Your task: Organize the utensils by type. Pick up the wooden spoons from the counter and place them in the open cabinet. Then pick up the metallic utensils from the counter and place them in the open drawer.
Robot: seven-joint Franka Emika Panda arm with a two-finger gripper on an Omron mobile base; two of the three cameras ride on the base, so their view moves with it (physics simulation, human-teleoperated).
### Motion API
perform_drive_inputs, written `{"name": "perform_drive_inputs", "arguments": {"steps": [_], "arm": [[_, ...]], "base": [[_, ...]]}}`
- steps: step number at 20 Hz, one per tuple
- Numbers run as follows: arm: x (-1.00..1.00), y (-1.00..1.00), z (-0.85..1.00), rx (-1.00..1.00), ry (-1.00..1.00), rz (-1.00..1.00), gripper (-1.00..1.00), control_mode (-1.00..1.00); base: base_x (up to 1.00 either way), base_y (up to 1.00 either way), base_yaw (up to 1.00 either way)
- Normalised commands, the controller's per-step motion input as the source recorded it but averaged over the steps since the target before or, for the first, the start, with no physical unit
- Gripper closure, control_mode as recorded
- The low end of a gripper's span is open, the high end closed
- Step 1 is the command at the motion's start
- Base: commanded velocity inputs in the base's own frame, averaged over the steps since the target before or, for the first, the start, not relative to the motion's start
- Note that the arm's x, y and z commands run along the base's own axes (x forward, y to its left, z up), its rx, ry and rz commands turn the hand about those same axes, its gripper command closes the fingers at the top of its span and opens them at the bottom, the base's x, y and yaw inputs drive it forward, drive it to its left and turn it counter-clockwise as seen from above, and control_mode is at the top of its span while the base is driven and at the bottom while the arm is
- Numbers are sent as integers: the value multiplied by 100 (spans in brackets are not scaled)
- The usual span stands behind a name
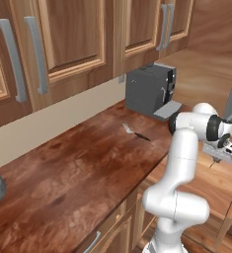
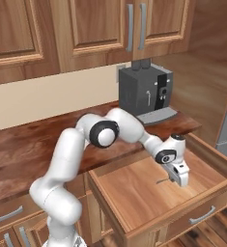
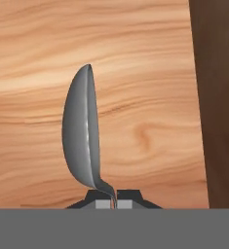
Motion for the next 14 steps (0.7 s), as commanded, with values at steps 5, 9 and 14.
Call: {"name": "perform_drive_inputs", "arguments": {"steps": [5, 9, 14], "arm": [[33, -1, -64, 5, 0, 0, 100, -100], [21, -2, -54, 4, 0, 0, 100, -100], [4, -9, -30, 6, 0, 0, -100, -100]], "base": [[0, 0, 0], [0, 0, 0], [0, 0, 0]]}}
